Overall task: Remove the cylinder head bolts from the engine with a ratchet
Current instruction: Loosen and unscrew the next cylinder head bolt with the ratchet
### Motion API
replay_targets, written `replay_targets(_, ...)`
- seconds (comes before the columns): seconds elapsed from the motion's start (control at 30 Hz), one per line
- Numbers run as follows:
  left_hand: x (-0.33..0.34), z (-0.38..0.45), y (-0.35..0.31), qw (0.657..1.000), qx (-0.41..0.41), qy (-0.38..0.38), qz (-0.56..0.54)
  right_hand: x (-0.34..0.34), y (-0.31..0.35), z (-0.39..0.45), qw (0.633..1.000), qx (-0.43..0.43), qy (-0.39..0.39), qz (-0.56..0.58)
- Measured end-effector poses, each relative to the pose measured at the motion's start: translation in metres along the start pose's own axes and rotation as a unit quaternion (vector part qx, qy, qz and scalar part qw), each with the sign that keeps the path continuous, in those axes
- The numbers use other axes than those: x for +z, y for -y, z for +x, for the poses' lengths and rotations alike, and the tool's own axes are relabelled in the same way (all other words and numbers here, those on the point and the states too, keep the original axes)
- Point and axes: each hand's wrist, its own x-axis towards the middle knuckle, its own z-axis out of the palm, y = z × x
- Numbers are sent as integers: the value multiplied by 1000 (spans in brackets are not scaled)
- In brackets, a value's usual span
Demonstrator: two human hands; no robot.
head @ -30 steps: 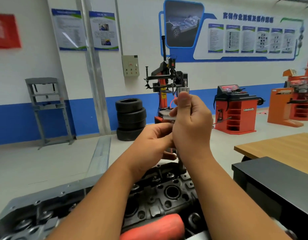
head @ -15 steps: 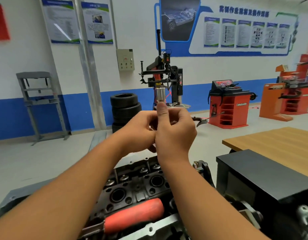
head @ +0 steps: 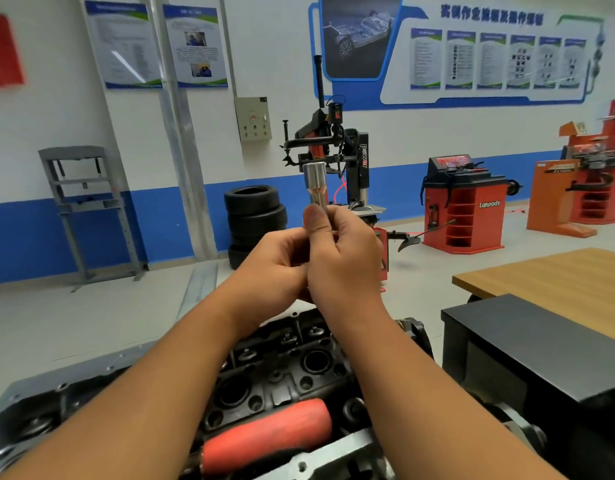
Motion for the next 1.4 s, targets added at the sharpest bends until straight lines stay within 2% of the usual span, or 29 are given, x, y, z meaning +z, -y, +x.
replay_targets(0.17,-4,2,-1,999,-5,-35,15,-5,1,-6,991,70,62,92)
replay_targets(0.3,-4,3,1,1000,1,-3,1,-36,-10,3,962,96,179,184)
replay_targets(0.43,3,9,4,997,-2,58,-48,-52,-19,6,946,106,189,240)
replay_targets(0.53,-1,11,4,985,-28,119,-123,-56,-23,10,952,93,207,206)
replay_targets(0.6,-5,11,4,983,-34,141,-111,-60,-22,12,956,86,219,178)
replay_targets(0.73,-7,12,4,995,-16,91,-31,-69,-15,21,963,66,230,121)
replay_targets(0.9,-3,14,5,998,-3,64,-19,-66,-3,22,980,40,173,92)
replay_targets(1.07,-1,15,7,987,-14,104,-126,-63,6,17,980,77,163,82)
replay_targets(1.23,0,14,11,994,17,28,-107,-52,21,14,978,133,158,27)
replay_targets(1.33,0,10,15,993,14,-23,-118,-26,29,3,979,183,66,65)
replay_targets(1.4,2,8,16,993,23,-57,-101,-5,29,-12,980,169,-20,105)
